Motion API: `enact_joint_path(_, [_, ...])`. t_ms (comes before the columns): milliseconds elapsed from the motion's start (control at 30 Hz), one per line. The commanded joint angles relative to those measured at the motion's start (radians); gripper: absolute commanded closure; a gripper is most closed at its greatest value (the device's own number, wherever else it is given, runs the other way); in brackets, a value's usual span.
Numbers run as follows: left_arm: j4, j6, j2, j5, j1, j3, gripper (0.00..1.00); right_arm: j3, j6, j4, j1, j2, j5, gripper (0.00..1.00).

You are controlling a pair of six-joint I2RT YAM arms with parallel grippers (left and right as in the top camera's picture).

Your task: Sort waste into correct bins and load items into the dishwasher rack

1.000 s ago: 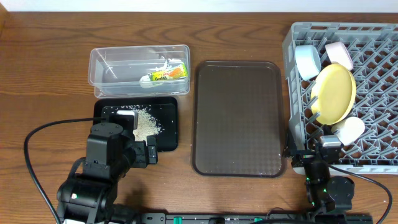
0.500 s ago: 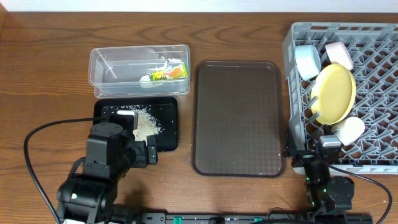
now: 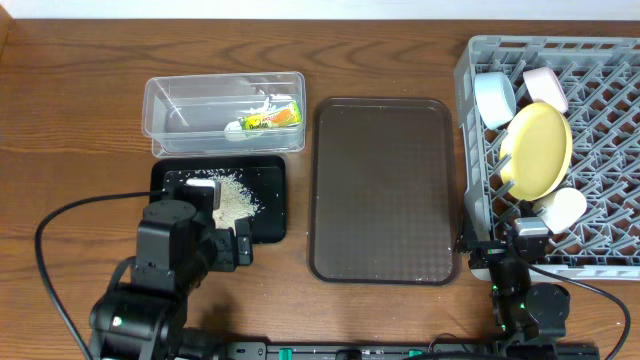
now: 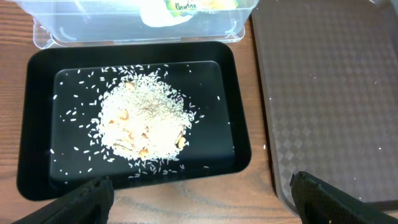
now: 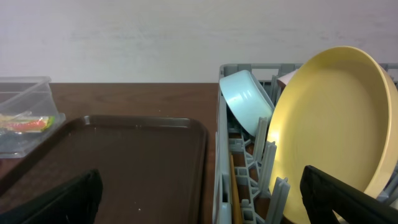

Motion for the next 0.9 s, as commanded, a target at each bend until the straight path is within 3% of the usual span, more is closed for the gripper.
enact_joint_path(0, [-0.013,0.026,-0.044,-0.037,-0.003,-0.006,0.07,-0.002,-0.012,-0.004,0.009,-0.005,0.002,0.01])
enact_joint_path(233, [0.074,0.029,-0.233,-0.079,-0.002,-0.190,0.07,-0.002,-0.012,-0.004,0.009,-0.005,0.002,0.01])
enact_joint_path(533, [0.475,0.028,-0.551,-0.075,0.002,-0.586,0.07,-0.002,-0.012,-0.004,0.009,-0.005,0.002,0.01])
enact_joint_path(867, [0.831,0.074,-0.680,-0.071,0.092,-0.772,0.07,-0.002,-0.012,-0.004,0.009,-0.005,0.002,0.01])
